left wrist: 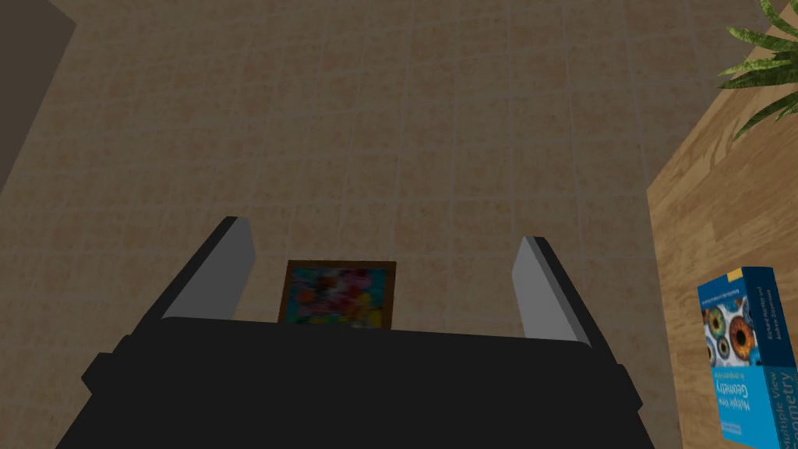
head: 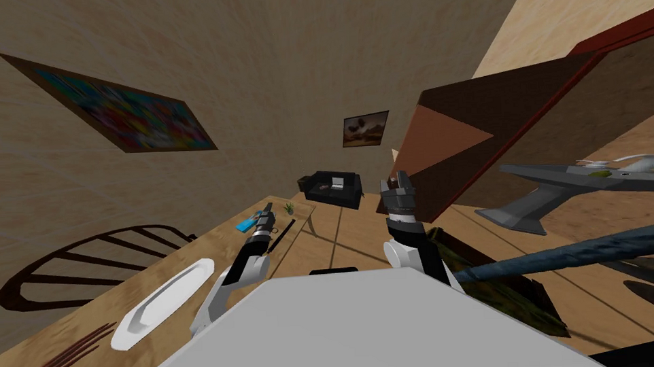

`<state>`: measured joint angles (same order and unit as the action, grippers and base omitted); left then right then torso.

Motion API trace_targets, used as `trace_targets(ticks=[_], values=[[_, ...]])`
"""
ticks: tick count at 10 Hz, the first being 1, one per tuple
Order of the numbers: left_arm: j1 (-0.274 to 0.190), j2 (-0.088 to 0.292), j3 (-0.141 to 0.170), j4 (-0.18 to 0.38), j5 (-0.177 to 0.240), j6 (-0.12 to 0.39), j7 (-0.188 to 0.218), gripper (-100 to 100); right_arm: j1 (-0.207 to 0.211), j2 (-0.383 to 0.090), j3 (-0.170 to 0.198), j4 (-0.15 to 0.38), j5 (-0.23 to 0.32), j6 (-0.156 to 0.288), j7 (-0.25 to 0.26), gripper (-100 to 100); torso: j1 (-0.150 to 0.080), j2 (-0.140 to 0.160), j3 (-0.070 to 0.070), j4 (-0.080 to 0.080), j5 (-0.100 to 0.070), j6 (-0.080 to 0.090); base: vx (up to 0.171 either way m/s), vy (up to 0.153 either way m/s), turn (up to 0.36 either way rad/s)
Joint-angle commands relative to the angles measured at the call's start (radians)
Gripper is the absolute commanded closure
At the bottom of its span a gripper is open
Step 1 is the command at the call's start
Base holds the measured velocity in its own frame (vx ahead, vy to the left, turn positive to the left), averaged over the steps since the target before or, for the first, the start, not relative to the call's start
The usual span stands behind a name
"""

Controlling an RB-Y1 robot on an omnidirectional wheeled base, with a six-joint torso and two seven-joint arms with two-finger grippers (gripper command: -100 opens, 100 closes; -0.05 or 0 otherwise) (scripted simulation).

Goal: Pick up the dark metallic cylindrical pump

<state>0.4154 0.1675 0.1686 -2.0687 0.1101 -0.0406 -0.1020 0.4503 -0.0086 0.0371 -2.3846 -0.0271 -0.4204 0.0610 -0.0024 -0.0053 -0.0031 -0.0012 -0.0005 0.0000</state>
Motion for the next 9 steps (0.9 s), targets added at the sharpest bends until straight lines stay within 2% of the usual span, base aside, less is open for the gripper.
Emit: trace_targets(ticks=[1,2,4,5,7,8,9], values=[[-0.002,-0.001,0.019,0.029,0.025,0.050,0.008,-100,0.000,0.000,0.000,0.000,0.000,0.000,0.000,0,0.000,0.000,0.000,0.000,0.000,0.000,0.136,-0.102,0.140],[-0.002,-0.001,0.019,0.029,0.025,0.063,0.008,-100,0.000,0.000,0.000,0.000,0.000,0.000,0.000,0,-0.003,-0.003,-0.002,-0.001,-0.001,0.000,0.102,-0.079,0.056],[-0.017,0.002,0.051,0.078,0.061,0.135,0.023,-100,0.000,0.000,0.000,0.000,0.000,0.000,0.000,0,-0.002,-0.001,-0.001,0.000,0.000,0.000,0.095,-0.078,0.099],[-0.017,0.002,0.051,0.078,0.061,0.151,0.023,-100,0.000,0.000,0.000,0.000,0.000,0.000,0.000,0,-0.002,-0.002,-0.001,-0.001,-0.001,0.000,0.095,-0.065,0.065],[-0.035,0.007,0.084,0.130,0.093,0.222,0.040,-100,0.000,0.000,0.000,0.000,0.000,0.000,0.000,0,-0.002,-0.002,-0.001,-0.001,0.000,0.000,0.106,-0.076,0.123],[-0.035,0.007,0.084,0.130,0.093,0.246,0.040,-100,0.000,0.000,0.000,0.000,0.000,0.000,0.000,0,-0.001,-0.003,-0.002,-0.001,0.000,0.000,0.089,-0.064,0.055],[-0.045,0.010,0.102,0.158,0.108,0.277,0.050,-100,0.000,0.000,0.000,0.000,0.000,0.000,0.000,0,-0.001,-0.002,-0.001,-0.001,0.000,0.000,0.093,-0.062,0.064]])
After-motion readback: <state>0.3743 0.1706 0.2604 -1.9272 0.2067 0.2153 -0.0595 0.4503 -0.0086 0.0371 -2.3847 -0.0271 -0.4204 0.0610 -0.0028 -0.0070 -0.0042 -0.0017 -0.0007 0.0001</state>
